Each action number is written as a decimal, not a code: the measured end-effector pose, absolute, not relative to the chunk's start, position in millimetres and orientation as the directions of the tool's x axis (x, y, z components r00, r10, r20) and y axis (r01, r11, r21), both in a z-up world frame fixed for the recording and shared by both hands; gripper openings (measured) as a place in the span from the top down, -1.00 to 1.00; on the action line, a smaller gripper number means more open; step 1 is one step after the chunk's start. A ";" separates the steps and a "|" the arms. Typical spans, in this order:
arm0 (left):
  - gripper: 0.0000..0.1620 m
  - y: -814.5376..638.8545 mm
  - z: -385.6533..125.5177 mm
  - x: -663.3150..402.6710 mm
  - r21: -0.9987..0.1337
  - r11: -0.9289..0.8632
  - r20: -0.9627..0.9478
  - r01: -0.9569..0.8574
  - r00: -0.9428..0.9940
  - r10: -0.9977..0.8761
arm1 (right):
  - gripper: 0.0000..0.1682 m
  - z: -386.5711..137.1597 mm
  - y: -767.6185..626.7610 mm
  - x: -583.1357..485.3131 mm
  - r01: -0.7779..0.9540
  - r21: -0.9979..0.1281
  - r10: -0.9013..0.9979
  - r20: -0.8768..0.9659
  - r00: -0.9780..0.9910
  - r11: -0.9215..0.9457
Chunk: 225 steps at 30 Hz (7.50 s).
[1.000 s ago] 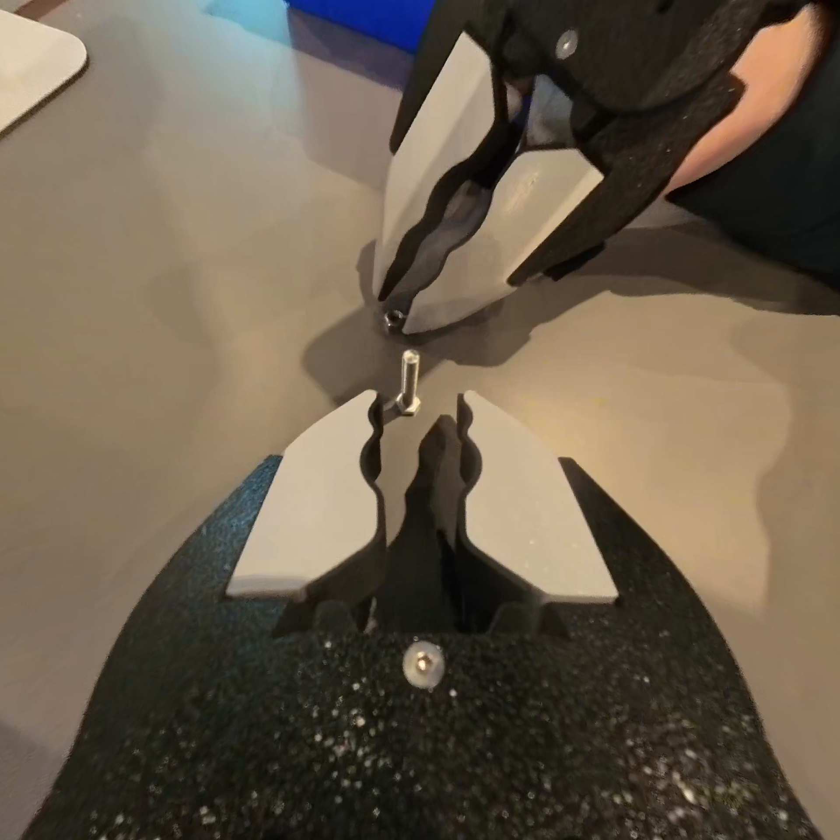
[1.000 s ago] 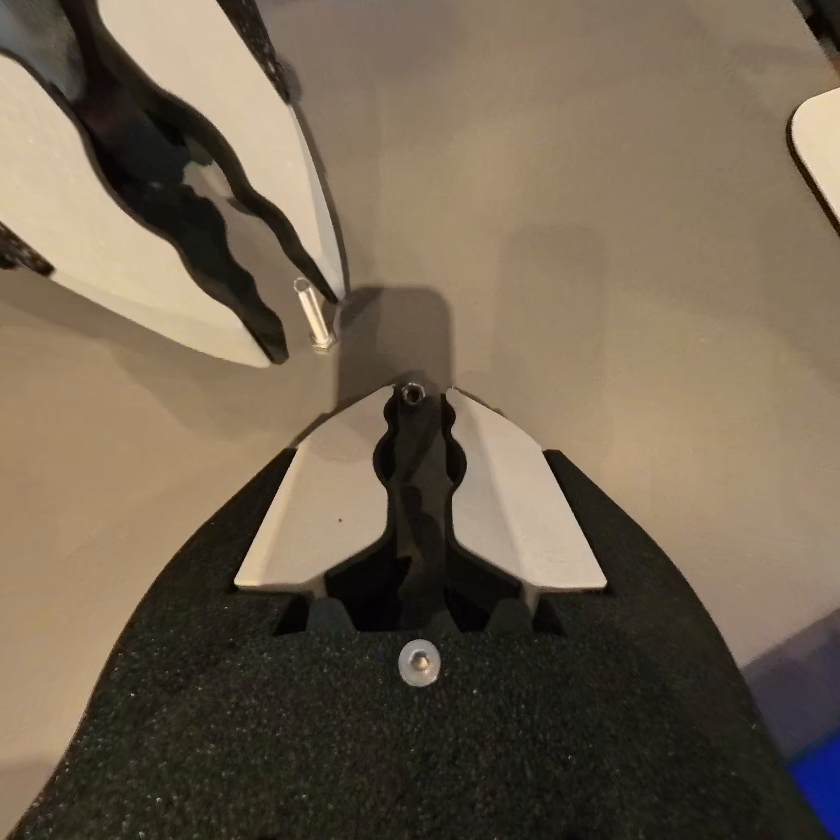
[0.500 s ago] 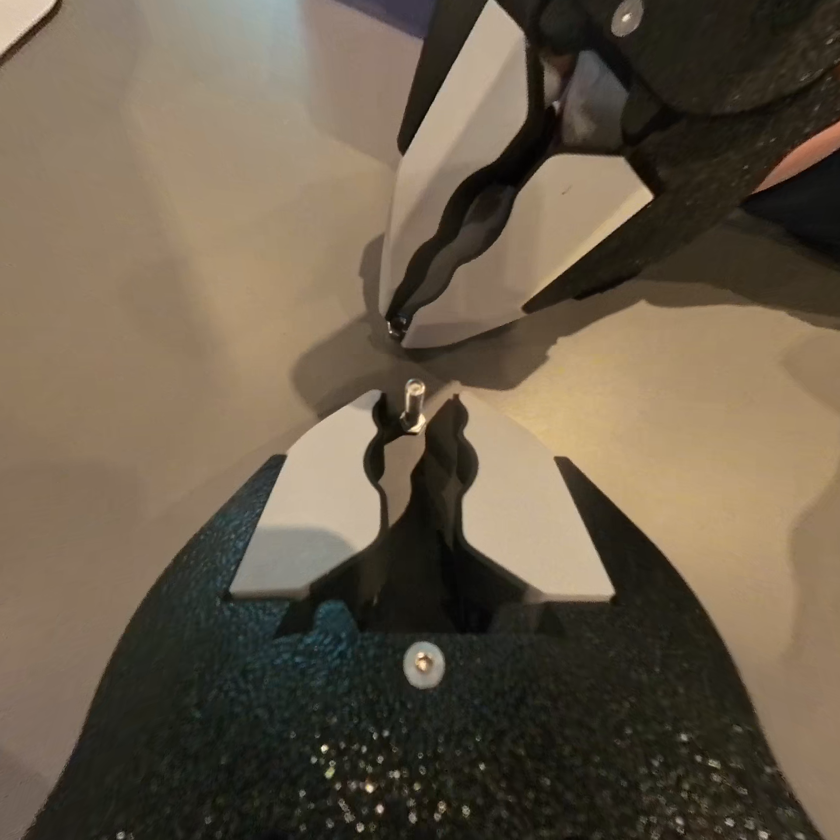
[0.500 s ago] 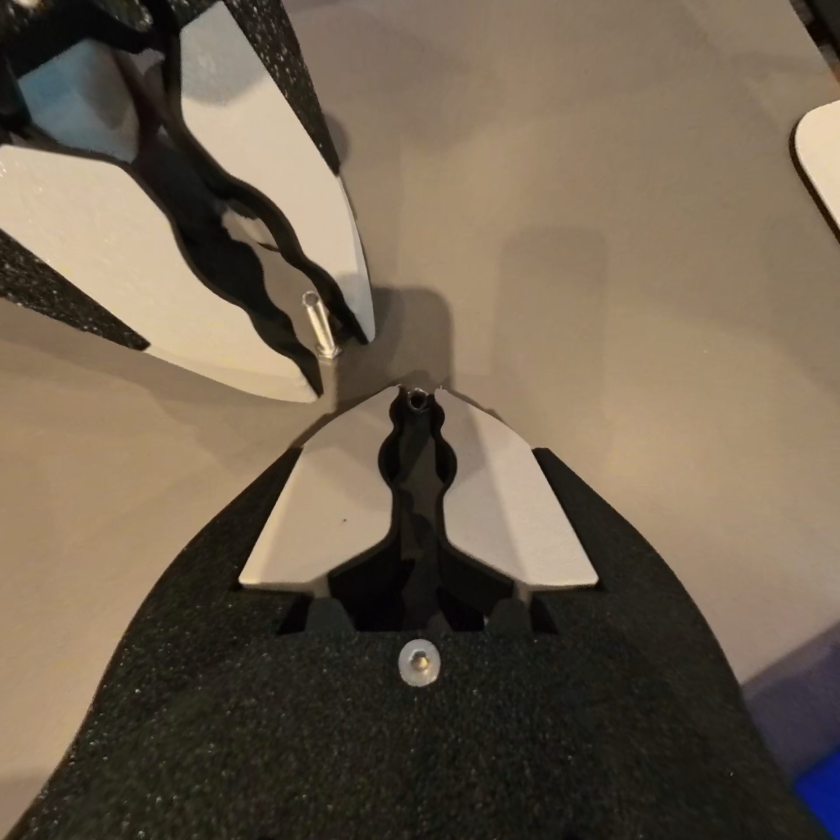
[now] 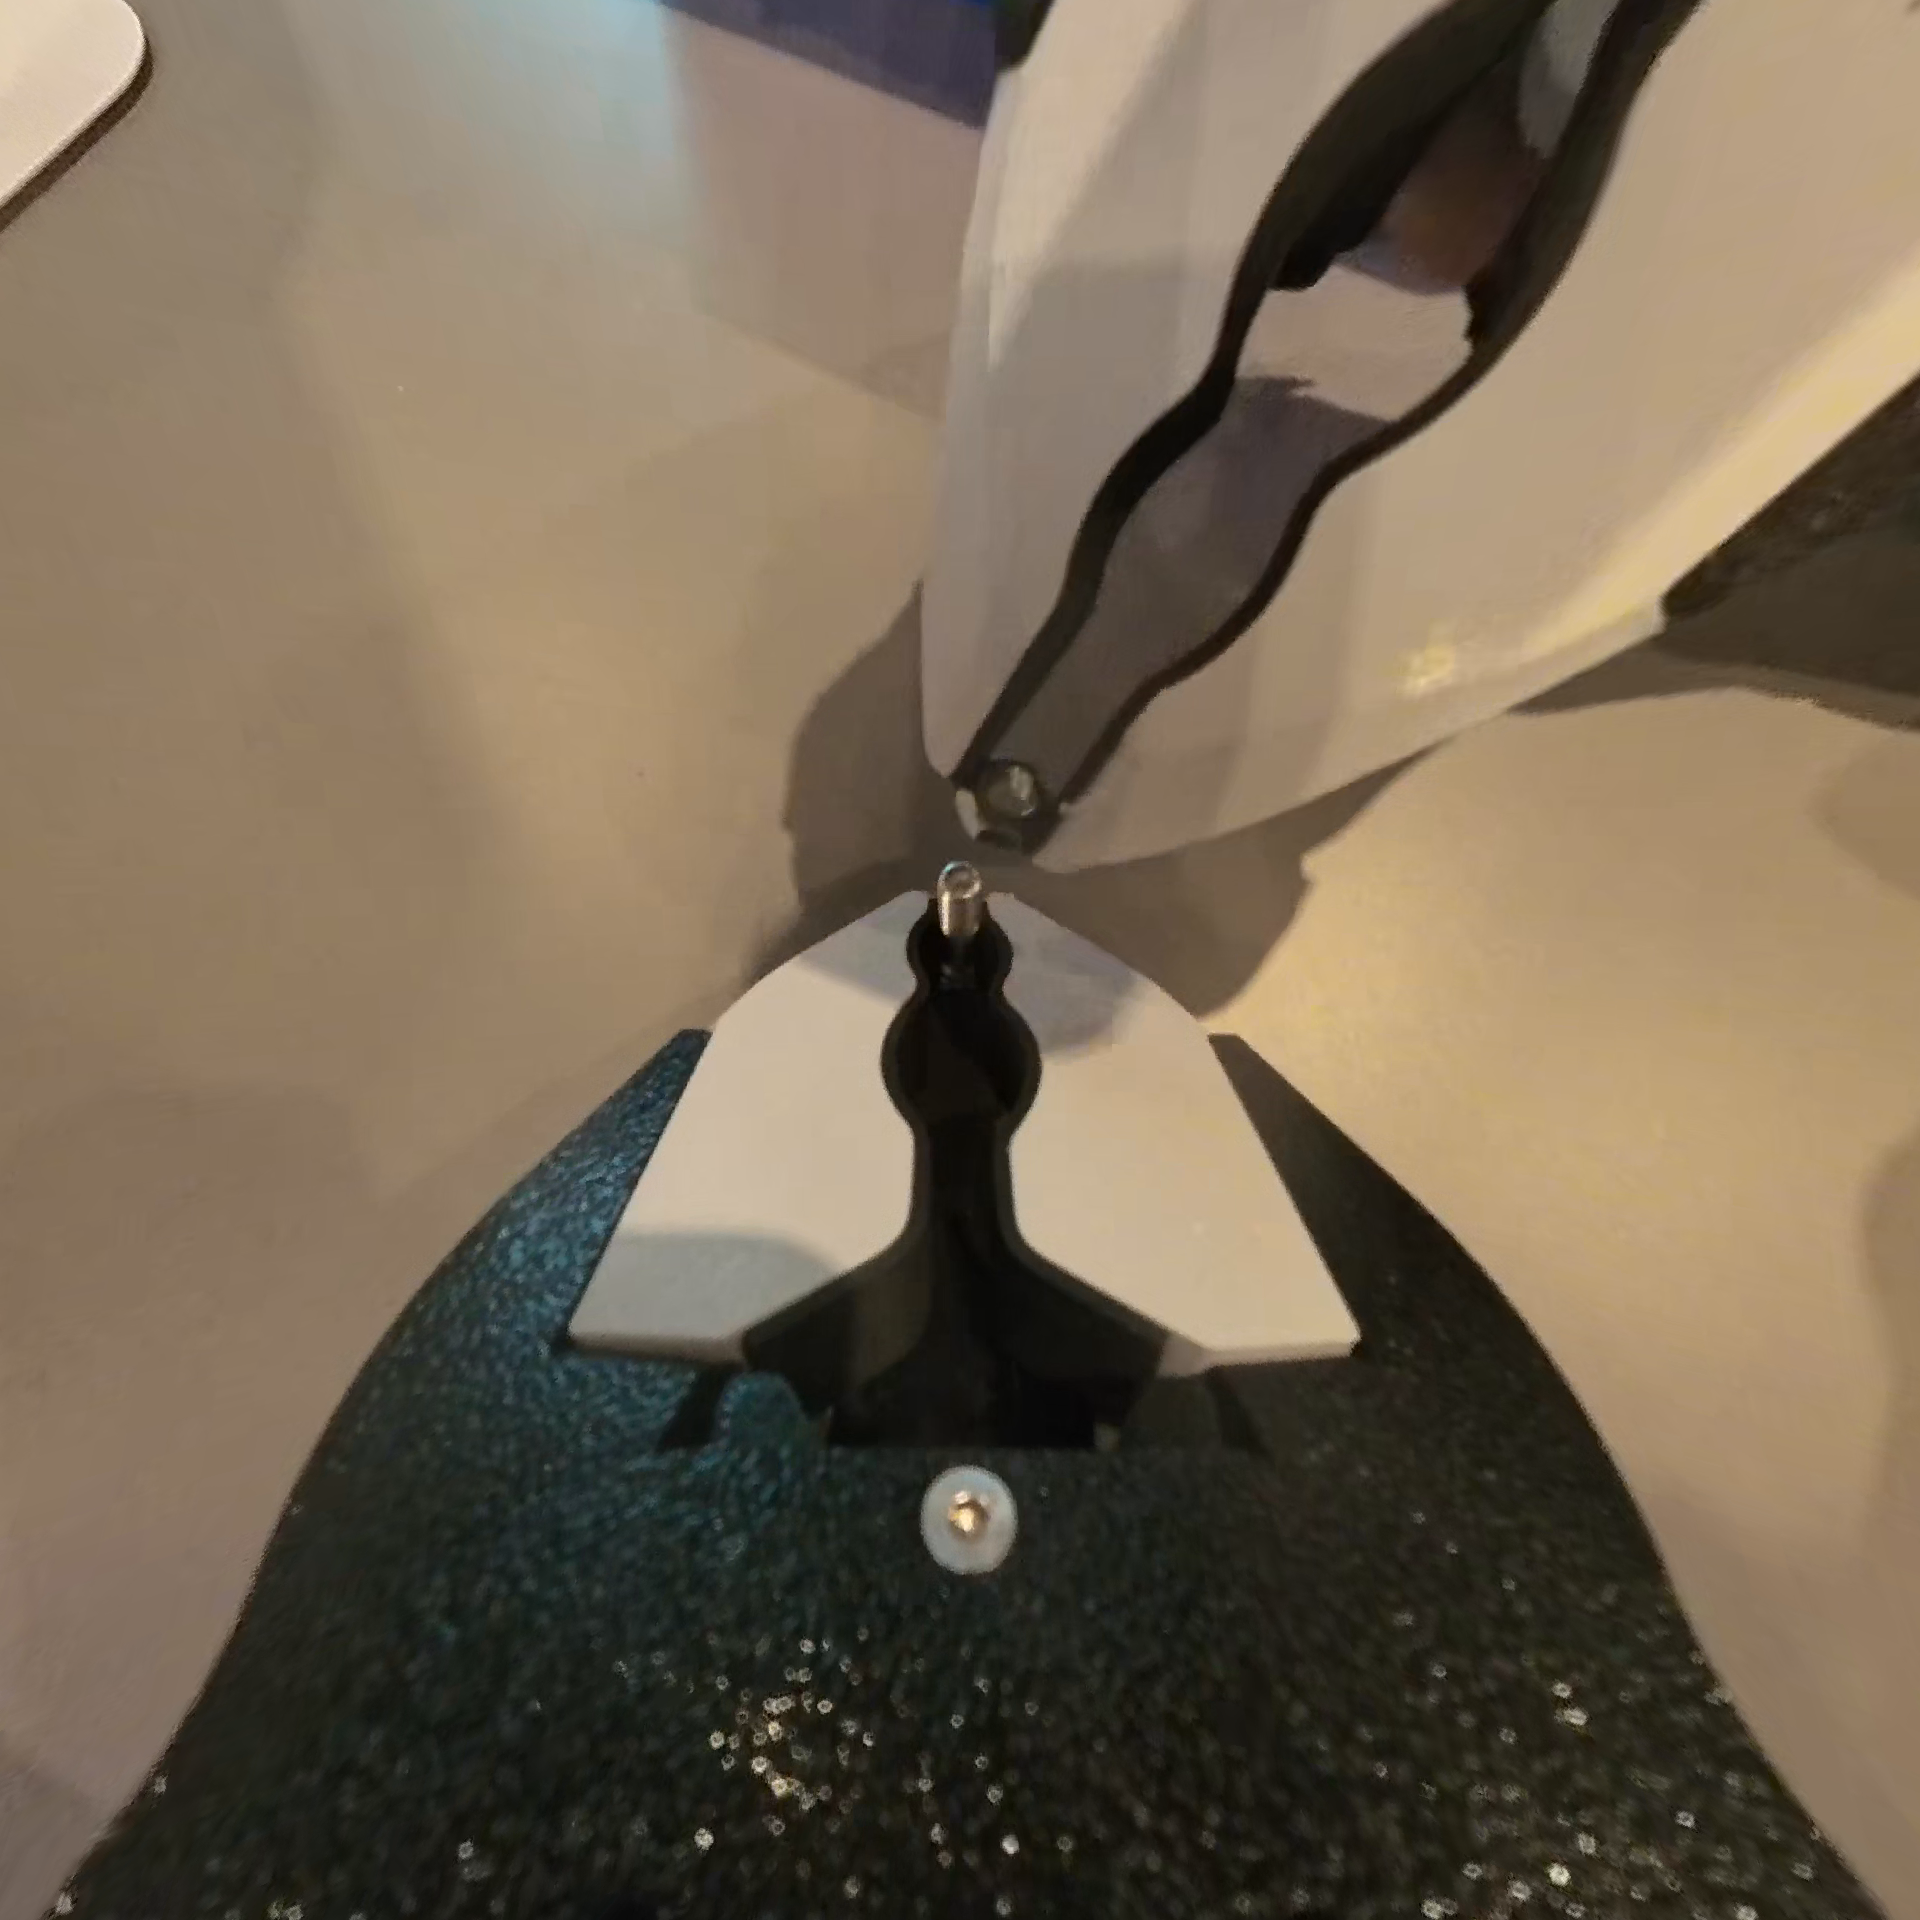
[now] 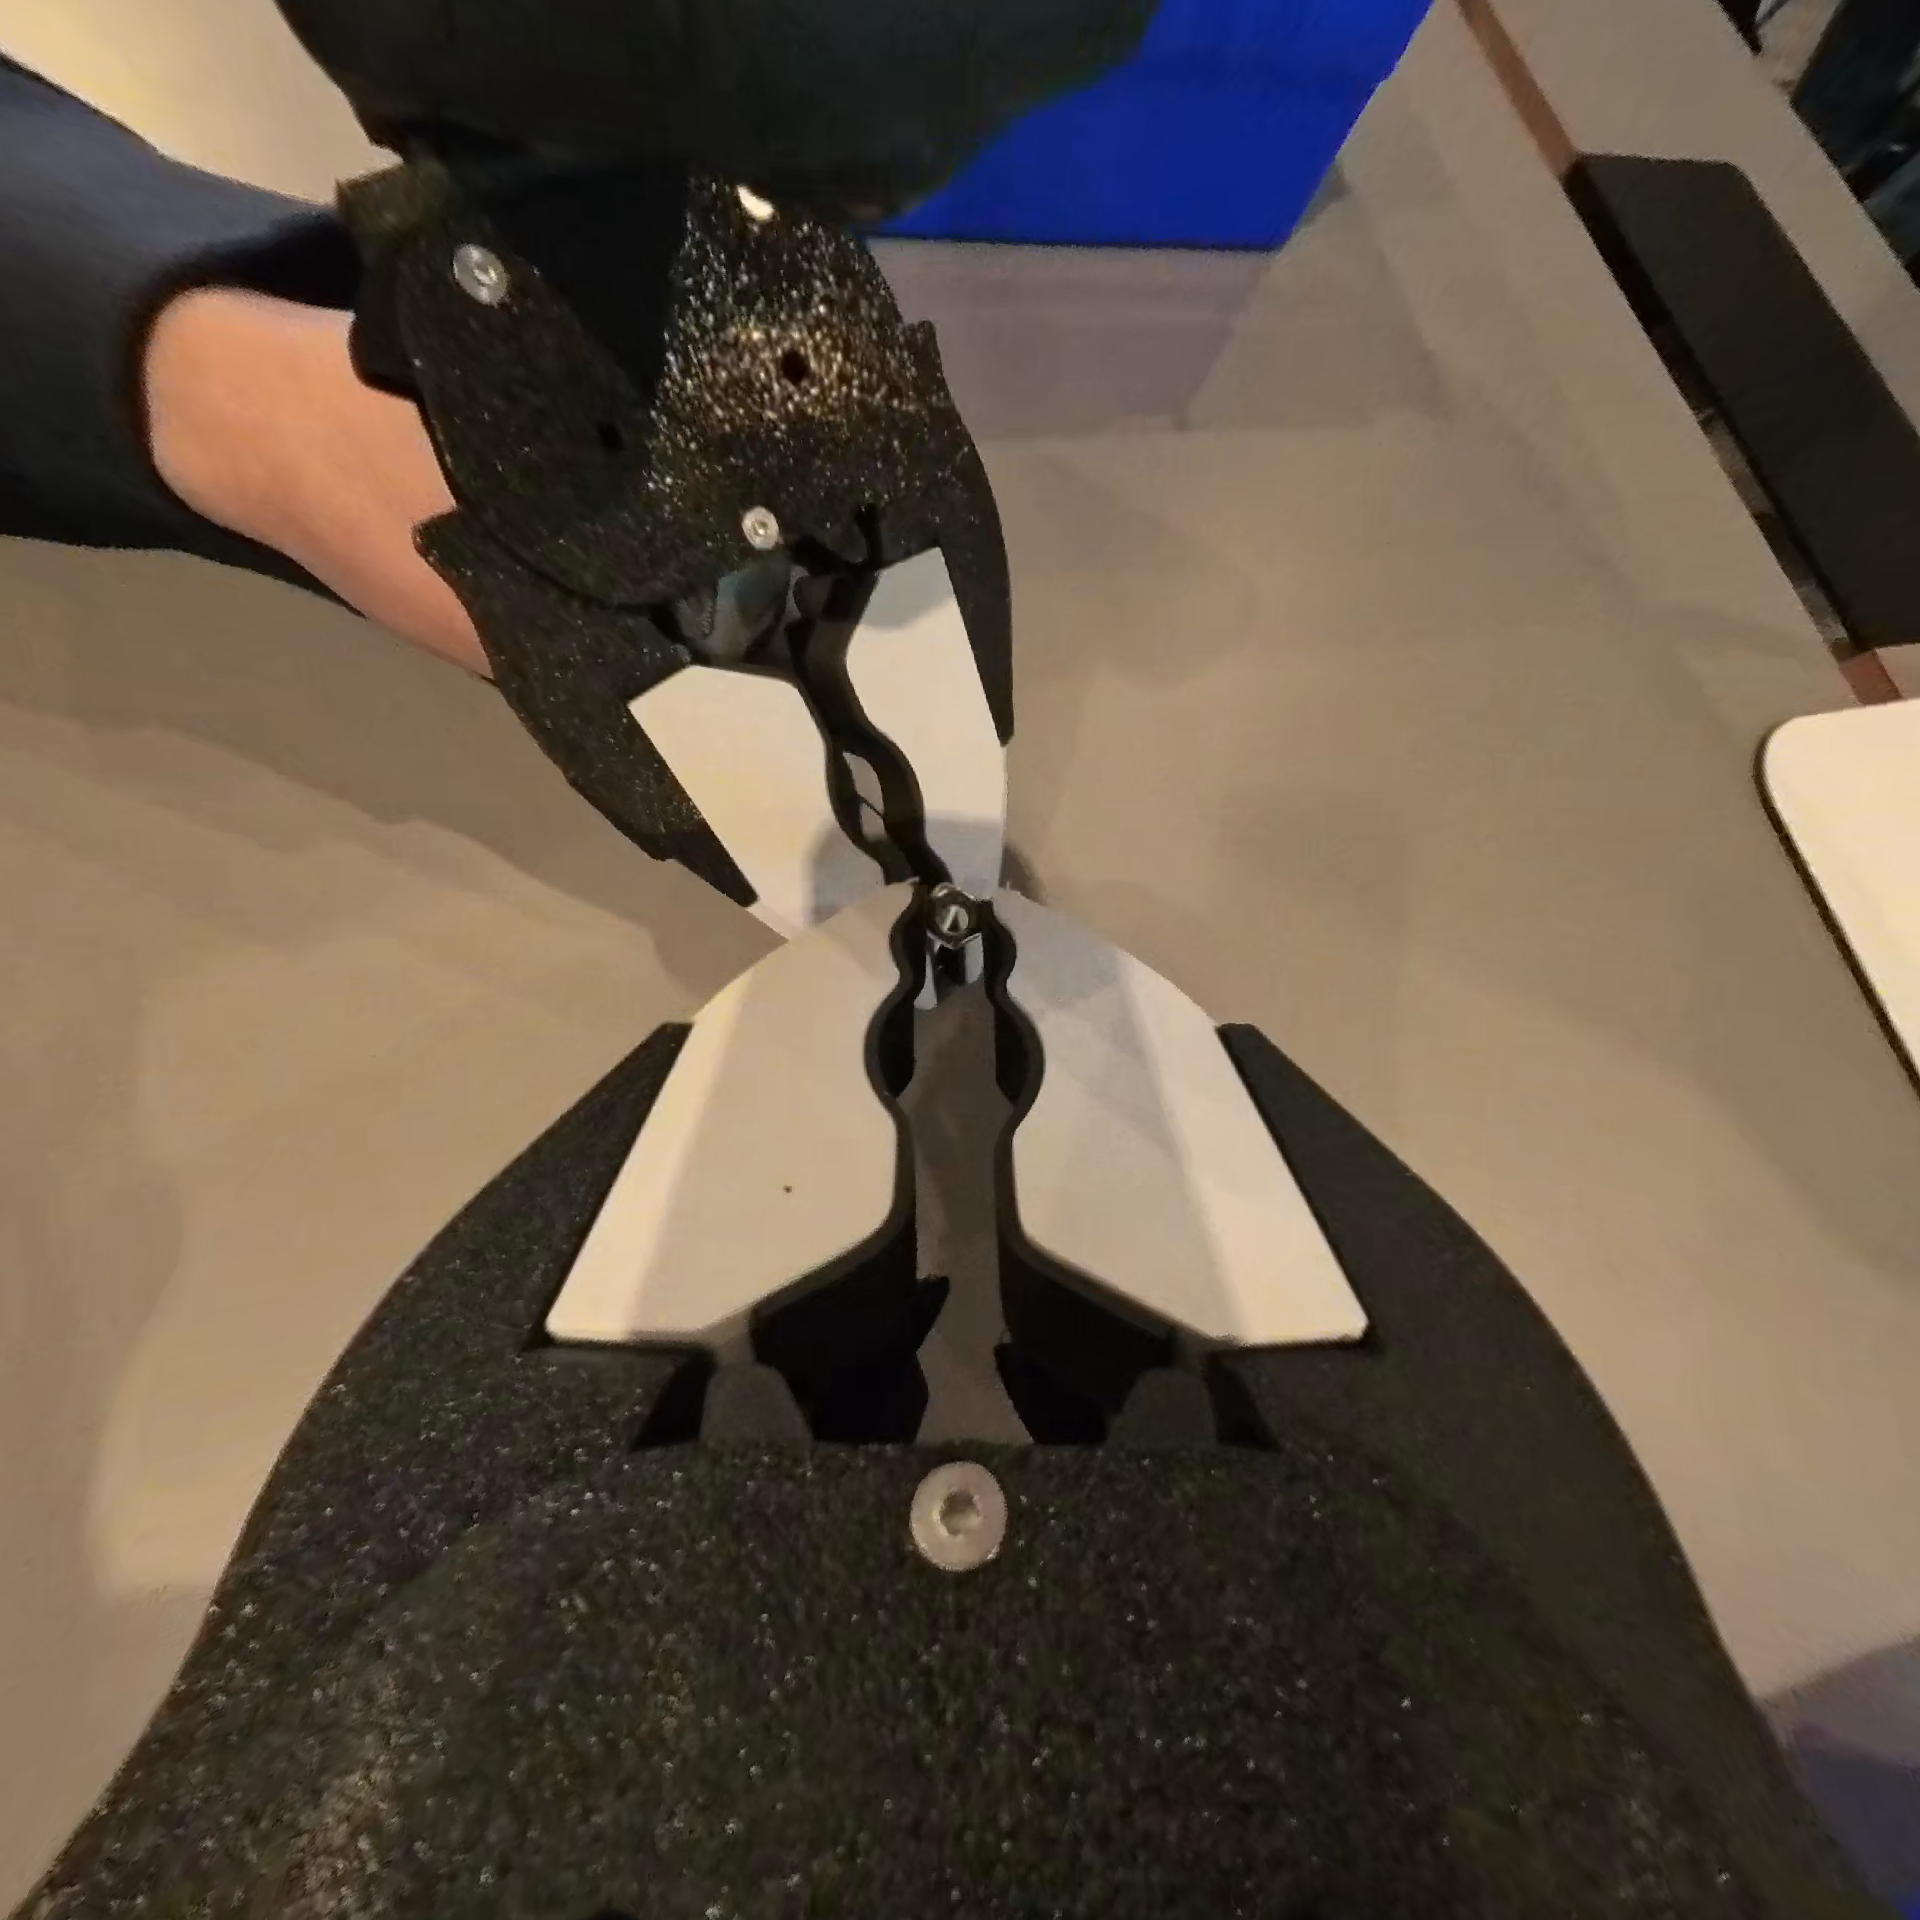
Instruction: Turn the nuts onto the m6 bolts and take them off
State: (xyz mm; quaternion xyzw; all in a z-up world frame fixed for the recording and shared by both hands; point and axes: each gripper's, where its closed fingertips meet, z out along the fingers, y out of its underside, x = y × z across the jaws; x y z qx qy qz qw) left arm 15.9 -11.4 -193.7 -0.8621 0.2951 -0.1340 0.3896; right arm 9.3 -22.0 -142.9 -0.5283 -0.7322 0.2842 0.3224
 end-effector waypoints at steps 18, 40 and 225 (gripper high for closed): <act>0.93 -11.6 -193.6 16.5 -0.754 -0.524 0.005 -0.396 0.794 -0.607 | 0.88 -152.1 -24.6 2.3 0.646 -0.679 0.936 0.219 -0.274 0.348; 0.94 -11.8 -193.4 16.5 -0.755 -0.525 0.008 -0.393 0.795 -0.606 | 0.59 -149.1 -34.3 10.4 0.472 -0.854 0.969 0.129 -0.213 0.217; 0.12 -14.5 -172.0 -26.1 -0.824 -0.464 -0.056 -0.325 0.862 -0.503 | 0.94 -84.2 108.2 229.7 0.679 -0.723 0.864 0.254 0.435 -0.129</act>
